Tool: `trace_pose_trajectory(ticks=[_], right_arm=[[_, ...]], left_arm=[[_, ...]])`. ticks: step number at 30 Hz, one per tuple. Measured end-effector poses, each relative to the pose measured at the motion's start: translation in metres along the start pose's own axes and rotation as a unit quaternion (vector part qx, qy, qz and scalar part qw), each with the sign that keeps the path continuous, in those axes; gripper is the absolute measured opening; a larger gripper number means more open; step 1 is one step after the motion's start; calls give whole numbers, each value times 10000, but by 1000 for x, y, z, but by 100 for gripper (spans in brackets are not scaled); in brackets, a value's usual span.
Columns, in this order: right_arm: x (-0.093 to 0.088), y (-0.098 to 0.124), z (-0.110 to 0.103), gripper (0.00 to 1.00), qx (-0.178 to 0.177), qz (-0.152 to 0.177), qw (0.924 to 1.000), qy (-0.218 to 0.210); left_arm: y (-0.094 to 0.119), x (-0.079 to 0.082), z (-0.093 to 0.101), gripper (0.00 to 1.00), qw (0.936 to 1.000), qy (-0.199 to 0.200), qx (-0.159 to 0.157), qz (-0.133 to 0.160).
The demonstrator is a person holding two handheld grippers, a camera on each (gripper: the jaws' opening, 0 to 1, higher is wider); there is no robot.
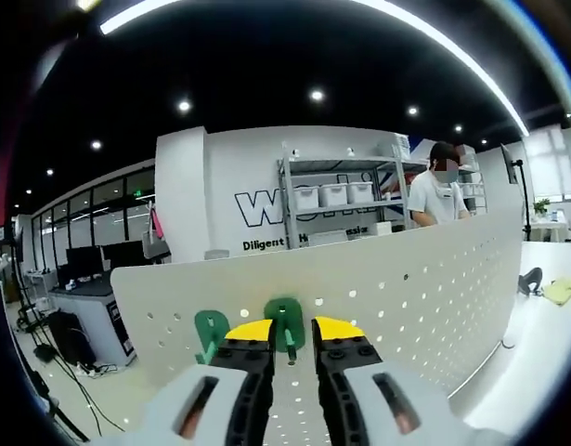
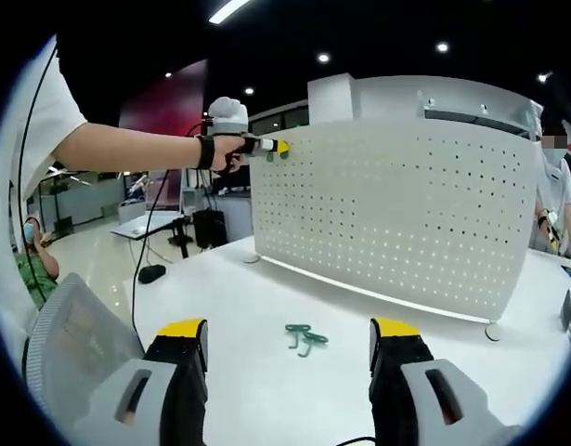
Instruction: Insert the hook assembly into the mounting plate slot until the hook locks in place.
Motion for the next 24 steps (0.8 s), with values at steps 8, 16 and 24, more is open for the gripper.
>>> trace_pose_trajectory(ticks=[8,16,24], right_arm=[[-1,0,-1,72,-4,9,10000,-21],[1,-1,-2,72,31,30,10000,7],[1,0,-1,72,15,37,10000,9]], left_arm=[[-1,1,1,21,9998,144,-137,101],[5,-4,-2,9,9998,195,14,-43],[5,-5,-3,7,9998,165,49,-91]])
Point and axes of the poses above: the point that each gripper's makers call its tool centre point, and the gripper's own axes: y roughly backward along the fingers, z roughly to its right, x roughly out of its top, the point moved 7 cm from there along y, roughly backward along the fingers, and after that the axes turned 1 degree about x, right-handed, at the moved point
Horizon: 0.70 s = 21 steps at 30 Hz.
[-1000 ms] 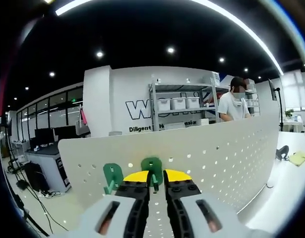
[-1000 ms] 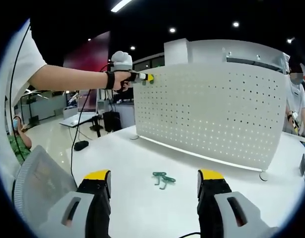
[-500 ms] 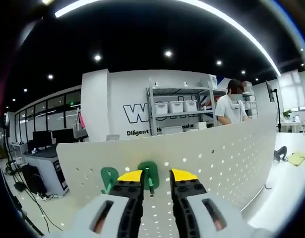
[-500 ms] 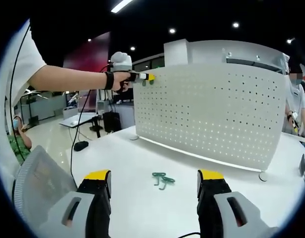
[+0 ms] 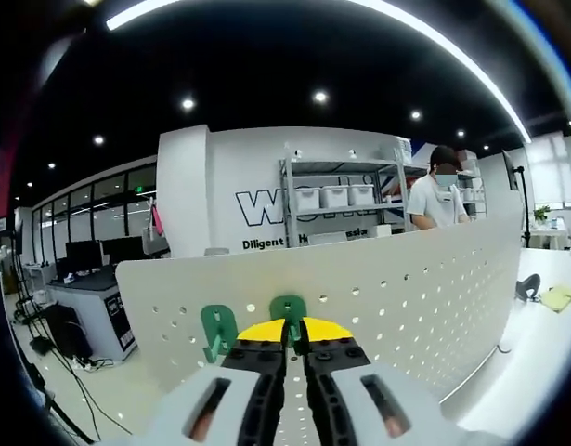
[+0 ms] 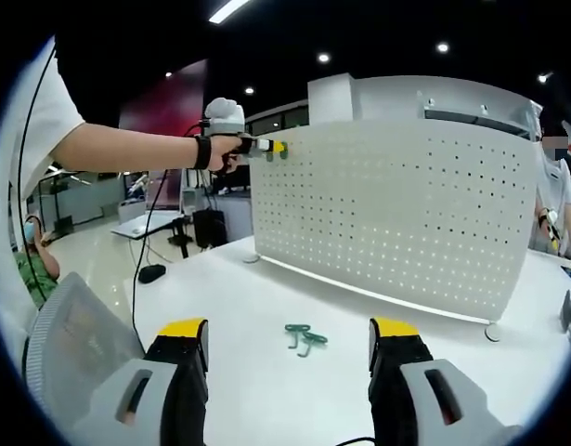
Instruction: Insert the hook assembly into the mounting plate slot until the hook locks in place.
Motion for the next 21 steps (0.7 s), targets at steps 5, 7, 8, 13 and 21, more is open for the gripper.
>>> trace_pose_trajectory(ticks=[5,7,8,13,21], right_arm=[[0,0,-1,71,6,-5,10000,4],[-1,1,0,71,-10,-12,10000,-7],[-1,1,0,71,-16,-9,10000,-14],[-1,2,2,71,-39,-5,10000,-34],[0,1,0,71,-17,12,10000,-26]], left_arm=[[-1,-1,2,6,10000,-48,22,-53],[-2,-1,0,5,10000,-21,47,-56],[-2,-1,0,5,10000,13,55,-64],[-3,-1,1,5,9999,-34,113,-111],[-2,5,2,3,9986,109,288,-426]])
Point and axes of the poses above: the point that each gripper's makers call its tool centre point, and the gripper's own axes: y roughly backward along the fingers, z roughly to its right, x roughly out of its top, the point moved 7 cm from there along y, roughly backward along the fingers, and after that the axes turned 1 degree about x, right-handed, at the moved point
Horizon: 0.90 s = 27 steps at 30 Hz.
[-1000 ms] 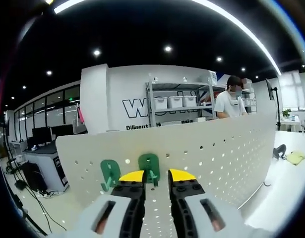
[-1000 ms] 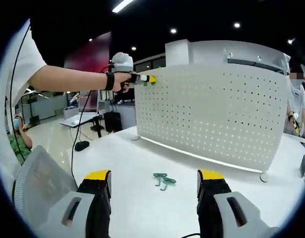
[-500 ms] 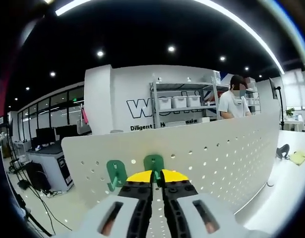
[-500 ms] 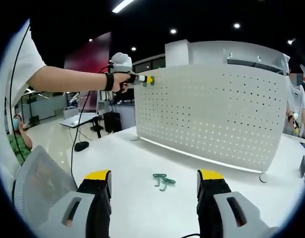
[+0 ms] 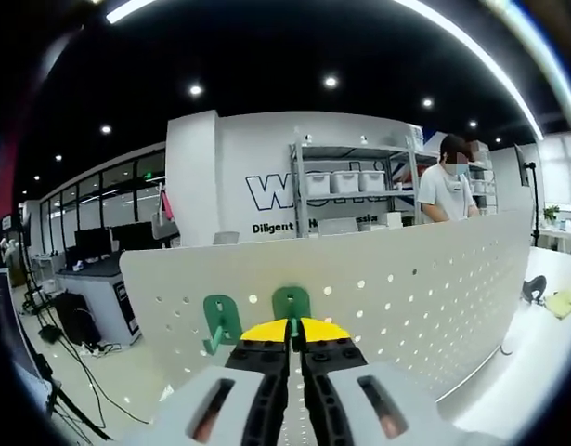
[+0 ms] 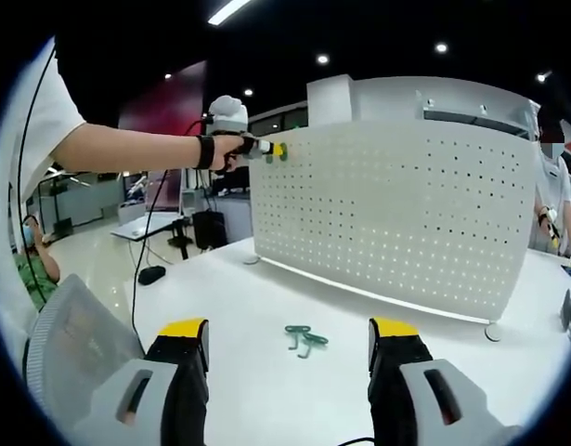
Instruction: Insert the hook assembly into the mounting plate slot until the hook locks in place.
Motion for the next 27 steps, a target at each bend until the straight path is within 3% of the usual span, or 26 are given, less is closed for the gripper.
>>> trace_pose_trajectory(ticks=[9,14,17,20,27], right_arm=[[0,0,0,71,0,1,10000,-7],[-1,0,-1,71,11,-7,10000,-34],[-1,-1,-1,70,21,-19,10000,-3],[-2,-1,0,70,14,-20,10000,-21],[-2,-1,1,70,8,-28,10000,-47]], left_arm=[[0,1,-1,2,9999,-115,16,-122],[-2,2,-1,4,9987,-503,-54,-10],[-4,3,-3,5,9988,-476,-58,45],[-2,10,2,7,9974,-581,-164,399],[-4,11,4,10,9972,-600,-191,396]])
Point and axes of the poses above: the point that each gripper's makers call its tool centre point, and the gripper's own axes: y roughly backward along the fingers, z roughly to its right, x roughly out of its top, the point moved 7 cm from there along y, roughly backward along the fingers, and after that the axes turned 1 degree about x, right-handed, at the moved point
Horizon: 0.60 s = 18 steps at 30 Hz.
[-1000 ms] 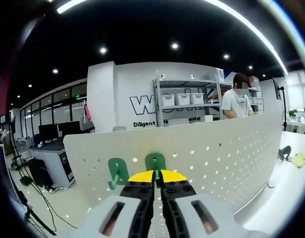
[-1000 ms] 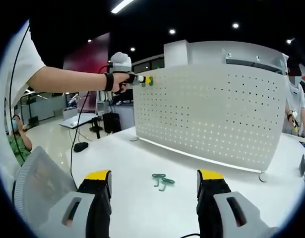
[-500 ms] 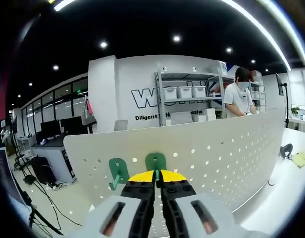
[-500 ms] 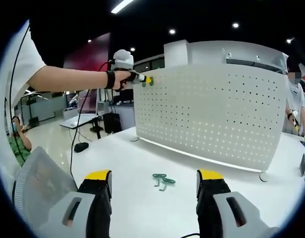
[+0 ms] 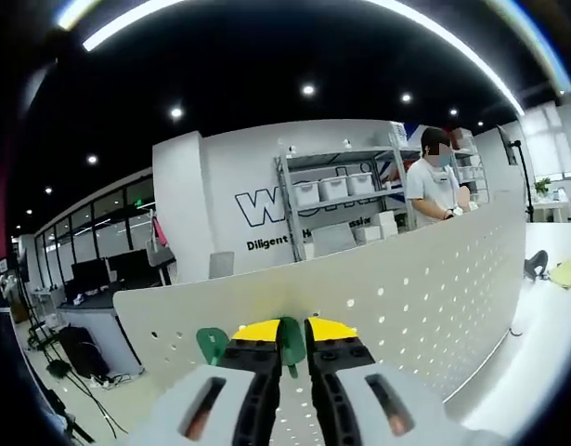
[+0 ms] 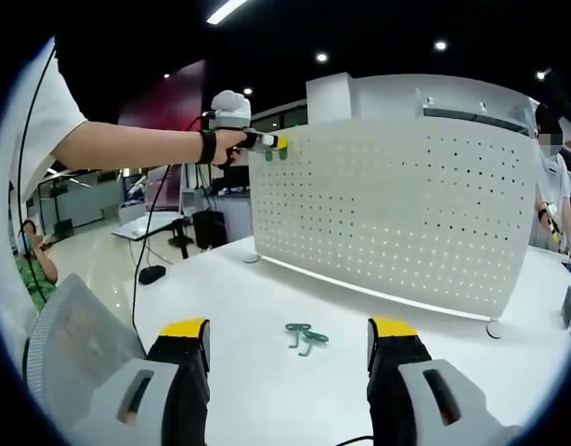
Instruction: Insert the hook assembly into the mounting plate slot until the hook locks in place.
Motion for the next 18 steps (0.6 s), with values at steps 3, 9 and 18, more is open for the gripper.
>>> trace_pose_trajectory(ticks=[3,9,18], right_arm=[[-1,-1,0,70,12,-24,10000,22],[1,-2,-1,70,46,-24,10000,47],[3,-1,-3,70,88,-33,9999,93]], left_arm=[[1,-2,0,13,10000,-45,-3,-38],[4,-2,1,15,10000,-31,-65,33],[14,-3,4,19,9998,-107,-117,77]])
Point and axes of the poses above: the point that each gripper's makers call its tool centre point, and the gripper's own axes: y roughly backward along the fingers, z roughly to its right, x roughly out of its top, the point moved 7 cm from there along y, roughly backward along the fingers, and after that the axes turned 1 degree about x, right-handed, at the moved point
